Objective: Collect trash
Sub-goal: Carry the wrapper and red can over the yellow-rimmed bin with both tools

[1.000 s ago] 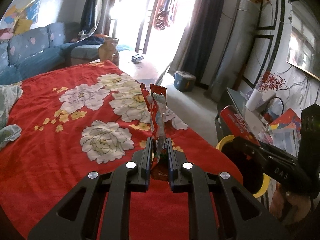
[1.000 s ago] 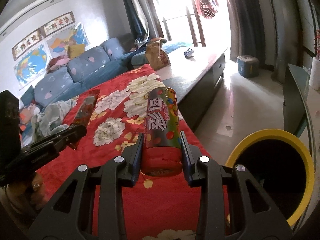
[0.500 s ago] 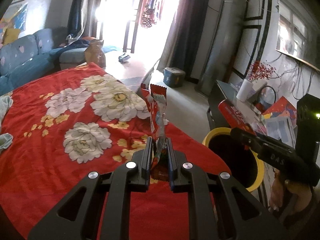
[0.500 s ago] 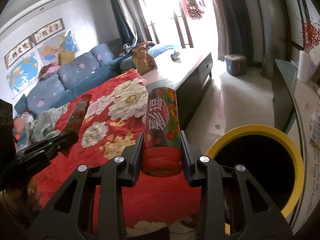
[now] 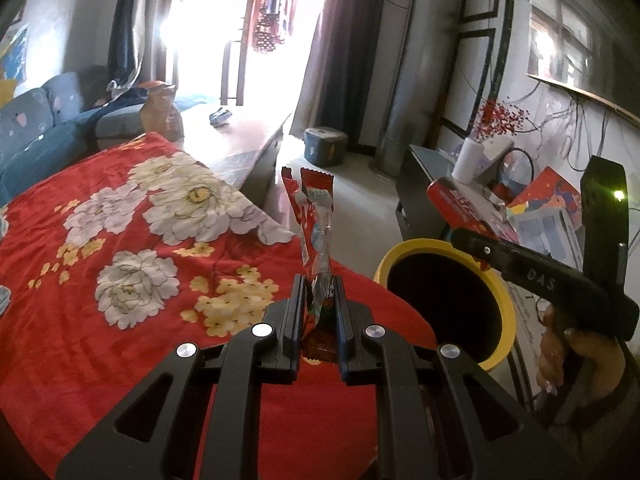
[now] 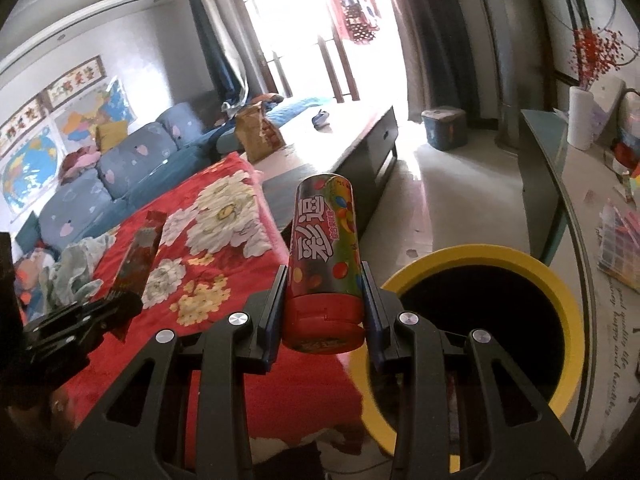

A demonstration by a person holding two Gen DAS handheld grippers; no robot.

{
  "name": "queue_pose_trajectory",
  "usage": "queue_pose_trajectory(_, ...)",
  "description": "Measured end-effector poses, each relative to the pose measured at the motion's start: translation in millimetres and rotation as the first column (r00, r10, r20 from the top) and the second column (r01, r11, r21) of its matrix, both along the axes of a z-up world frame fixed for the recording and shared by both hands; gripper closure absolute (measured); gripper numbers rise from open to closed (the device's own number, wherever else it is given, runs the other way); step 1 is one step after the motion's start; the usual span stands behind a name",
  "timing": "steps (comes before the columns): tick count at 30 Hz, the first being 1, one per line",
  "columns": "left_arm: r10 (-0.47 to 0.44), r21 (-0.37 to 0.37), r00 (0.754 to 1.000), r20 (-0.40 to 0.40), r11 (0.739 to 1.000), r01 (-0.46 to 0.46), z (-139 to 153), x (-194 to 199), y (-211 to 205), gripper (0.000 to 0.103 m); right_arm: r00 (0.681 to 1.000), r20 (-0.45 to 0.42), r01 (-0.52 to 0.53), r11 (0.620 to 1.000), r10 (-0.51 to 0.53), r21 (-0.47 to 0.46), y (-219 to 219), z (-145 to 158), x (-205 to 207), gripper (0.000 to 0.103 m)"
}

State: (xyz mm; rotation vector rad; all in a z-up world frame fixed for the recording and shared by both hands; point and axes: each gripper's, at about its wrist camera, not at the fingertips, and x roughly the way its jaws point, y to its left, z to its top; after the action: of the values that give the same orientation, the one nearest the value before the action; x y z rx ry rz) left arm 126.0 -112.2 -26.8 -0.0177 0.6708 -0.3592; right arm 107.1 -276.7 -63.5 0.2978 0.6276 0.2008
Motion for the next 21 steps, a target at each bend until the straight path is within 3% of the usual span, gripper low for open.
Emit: queue_pose_trajectory(21, -0.16, 0.074, 0.987, -0.008, 0.984, 0.16, -14, -11, -67, 0.09, 0.985, -0.053, 0.164, 0.986, -0.162, 0.033, -69, -22, -7, 0.076)
